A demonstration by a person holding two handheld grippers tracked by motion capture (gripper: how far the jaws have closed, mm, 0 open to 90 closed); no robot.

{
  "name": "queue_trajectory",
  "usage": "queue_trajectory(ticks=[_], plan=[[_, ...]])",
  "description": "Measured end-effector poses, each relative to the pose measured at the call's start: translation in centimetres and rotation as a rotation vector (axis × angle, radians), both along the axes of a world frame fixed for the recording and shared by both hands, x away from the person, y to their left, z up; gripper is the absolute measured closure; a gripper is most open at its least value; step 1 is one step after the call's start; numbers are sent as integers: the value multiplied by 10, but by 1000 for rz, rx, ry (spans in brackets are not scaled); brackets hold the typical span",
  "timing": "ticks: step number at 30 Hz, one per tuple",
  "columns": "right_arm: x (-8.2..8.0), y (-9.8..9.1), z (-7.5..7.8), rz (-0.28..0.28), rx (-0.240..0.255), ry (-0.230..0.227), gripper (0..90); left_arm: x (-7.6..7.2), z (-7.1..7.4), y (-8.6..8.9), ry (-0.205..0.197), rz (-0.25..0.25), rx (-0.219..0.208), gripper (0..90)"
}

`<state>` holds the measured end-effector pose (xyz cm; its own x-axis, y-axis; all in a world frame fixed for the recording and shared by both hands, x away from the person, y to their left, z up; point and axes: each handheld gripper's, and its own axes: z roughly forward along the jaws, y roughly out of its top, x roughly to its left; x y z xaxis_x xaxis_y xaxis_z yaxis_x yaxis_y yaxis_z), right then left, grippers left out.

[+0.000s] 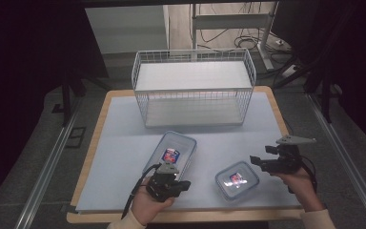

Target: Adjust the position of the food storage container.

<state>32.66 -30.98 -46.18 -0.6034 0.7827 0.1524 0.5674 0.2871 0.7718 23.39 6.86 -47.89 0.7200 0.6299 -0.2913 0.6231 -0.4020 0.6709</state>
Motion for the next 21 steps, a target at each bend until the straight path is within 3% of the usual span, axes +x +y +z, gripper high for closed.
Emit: queue_trajectory(ticks=[5,11,13,21], plan=[[-1,-1,1,-2,1,-2,164,-3,-11,-8,4,0,64,898],[-1,-2,1,-6,0,-2,164,-1,-18,-2,5,31,97,899],[-1,-2,0,-7,0,-2,164,-1,-18,-1,17,32,78,900],[-1,-2,0,-7,-6,0,164,-2,-19,9,22,49,77,900]])
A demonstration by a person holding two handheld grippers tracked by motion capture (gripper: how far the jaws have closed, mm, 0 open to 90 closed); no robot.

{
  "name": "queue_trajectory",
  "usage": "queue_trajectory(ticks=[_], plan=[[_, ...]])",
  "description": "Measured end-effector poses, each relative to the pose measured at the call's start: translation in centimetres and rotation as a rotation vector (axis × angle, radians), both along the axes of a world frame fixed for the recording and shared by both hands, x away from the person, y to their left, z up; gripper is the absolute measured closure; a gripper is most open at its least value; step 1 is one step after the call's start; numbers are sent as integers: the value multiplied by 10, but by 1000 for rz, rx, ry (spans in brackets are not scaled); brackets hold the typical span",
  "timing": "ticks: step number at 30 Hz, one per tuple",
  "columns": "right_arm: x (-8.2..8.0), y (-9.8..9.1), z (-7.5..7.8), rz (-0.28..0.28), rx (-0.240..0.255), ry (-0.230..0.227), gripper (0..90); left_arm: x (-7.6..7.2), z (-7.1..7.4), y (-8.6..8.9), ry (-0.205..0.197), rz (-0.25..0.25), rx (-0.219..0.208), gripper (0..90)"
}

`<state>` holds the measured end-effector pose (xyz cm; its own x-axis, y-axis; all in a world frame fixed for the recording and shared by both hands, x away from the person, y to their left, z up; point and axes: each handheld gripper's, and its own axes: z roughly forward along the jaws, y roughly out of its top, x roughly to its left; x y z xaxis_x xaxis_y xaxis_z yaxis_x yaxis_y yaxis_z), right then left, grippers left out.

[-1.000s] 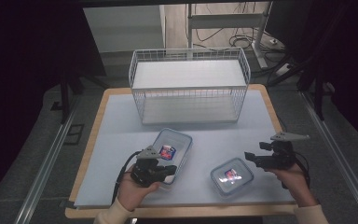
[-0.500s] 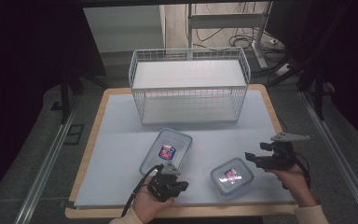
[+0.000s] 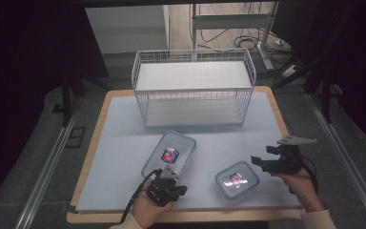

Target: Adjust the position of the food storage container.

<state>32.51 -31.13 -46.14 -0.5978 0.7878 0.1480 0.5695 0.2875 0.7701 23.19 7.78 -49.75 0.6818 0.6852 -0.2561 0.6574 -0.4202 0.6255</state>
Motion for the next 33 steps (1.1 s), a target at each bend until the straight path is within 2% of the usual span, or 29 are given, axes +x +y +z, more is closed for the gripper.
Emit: queue_trajectory(ticks=[11,13,17,22,23,24,27,33], plan=[[1,-1,-1,-1,-3,5,165,5,-1,32,22,56,-13,900],[0,-2,-1,-3,-4,7,166,7,-2,41,27,84,-24,900],[1,-2,-1,-4,-5,8,166,10,-3,51,33,100,-29,900],[0,-4,0,-6,-4,6,167,17,-4,76,33,147,-41,900],[0,-4,0,-7,-4,6,167,17,-4,76,33,147,-41,900],[0,-4,0,-7,-4,6,168,19,-5,85,32,168,-41,900],[1,-4,-1,-8,-6,9,169,23,-6,97,30,201,-48,900],[2,-3,-3,-5,-10,15,169,31,-8,114,31,236,-56,900]])
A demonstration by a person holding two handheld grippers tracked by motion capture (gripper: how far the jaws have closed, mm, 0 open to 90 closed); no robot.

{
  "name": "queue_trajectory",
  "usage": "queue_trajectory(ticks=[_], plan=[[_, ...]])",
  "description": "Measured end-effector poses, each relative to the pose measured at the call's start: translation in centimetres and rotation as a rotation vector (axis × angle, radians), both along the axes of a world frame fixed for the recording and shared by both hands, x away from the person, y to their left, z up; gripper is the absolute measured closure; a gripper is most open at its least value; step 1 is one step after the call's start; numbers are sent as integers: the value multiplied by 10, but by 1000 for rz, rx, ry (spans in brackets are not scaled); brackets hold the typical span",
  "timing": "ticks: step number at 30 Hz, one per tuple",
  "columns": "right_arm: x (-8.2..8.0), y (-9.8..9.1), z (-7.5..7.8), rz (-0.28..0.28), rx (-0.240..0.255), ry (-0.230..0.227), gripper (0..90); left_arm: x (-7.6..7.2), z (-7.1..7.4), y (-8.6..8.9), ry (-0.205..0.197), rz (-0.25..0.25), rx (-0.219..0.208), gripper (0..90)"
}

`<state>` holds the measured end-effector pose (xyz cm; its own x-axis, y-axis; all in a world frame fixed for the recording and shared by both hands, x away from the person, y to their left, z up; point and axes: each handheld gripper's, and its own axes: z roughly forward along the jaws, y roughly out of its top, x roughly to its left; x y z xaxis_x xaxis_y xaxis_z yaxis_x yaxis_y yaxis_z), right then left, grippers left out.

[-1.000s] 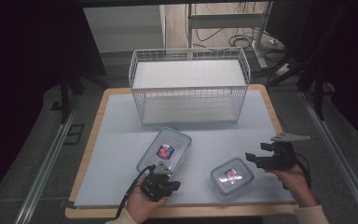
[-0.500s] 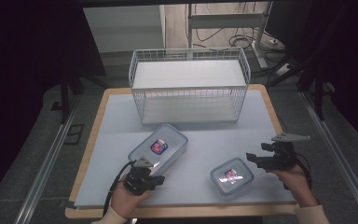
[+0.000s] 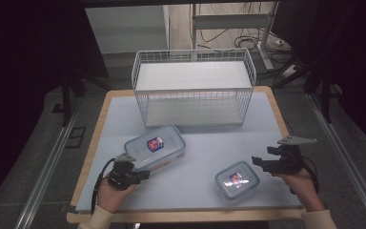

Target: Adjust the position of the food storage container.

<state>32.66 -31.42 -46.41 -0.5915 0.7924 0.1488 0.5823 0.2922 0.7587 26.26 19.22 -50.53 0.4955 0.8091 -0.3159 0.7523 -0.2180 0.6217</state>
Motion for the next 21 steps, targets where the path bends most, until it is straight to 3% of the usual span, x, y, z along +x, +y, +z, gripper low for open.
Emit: queue_trajectory(ticks=[7,12,18,20,21], plan=[[0,1,0,1,-2,3,169,9,-2,18,-1,52,-4,900],[0,1,-2,4,-8,5,169,7,-1,20,-1,52,-16,900],[0,0,-1,3,-5,7,169,-6,13,26,-32,51,-38,900],[0,0,-1,1,-5,5,170,-9,21,33,-52,75,-45,900],[0,-1,-1,0,-5,3,169,-9,27,44,-70,111,-49,899]])
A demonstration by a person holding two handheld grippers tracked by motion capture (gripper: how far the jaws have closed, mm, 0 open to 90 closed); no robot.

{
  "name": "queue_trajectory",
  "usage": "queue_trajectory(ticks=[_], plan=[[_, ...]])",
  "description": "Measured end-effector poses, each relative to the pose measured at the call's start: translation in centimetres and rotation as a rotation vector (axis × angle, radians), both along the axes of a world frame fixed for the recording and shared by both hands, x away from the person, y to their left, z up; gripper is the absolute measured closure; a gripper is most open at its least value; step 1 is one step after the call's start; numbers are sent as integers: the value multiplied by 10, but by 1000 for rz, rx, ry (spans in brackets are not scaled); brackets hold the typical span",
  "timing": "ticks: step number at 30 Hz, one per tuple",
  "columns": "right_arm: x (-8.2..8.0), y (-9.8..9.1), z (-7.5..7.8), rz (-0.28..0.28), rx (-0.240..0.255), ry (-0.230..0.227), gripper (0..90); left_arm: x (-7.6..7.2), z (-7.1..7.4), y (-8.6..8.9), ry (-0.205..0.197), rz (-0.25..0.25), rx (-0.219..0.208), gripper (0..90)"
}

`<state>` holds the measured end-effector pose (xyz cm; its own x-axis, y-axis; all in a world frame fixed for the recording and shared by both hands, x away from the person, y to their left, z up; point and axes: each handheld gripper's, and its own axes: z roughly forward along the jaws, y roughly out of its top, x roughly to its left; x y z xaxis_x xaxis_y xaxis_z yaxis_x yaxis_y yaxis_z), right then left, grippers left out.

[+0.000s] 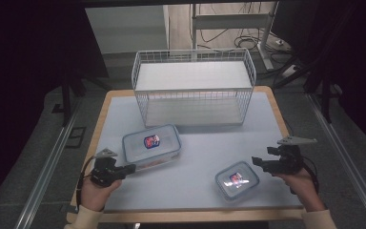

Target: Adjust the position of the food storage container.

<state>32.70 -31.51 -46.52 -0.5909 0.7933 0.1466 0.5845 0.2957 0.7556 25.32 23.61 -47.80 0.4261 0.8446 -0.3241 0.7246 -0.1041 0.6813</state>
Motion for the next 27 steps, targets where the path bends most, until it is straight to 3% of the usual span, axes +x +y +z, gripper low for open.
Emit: queue_trajectory(ticks=[3,5,9,12,17,27], plan=[[0,0,0,0,-1,2,169,3,3,11,-2,36,5,897],[0,0,-1,0,-4,3,170,14,-1,27,22,95,32,894],[1,1,0,-1,-4,4,170,30,-10,42,53,138,22,899],[1,0,-1,-3,-6,5,170,51,-21,52,83,175,14,900],[2,0,-3,-3,-10,10,170,68,-28,51,114,170,1,900],[2,1,-4,-2,-18,12,170,83,-35,45,146,161,-17,900]])
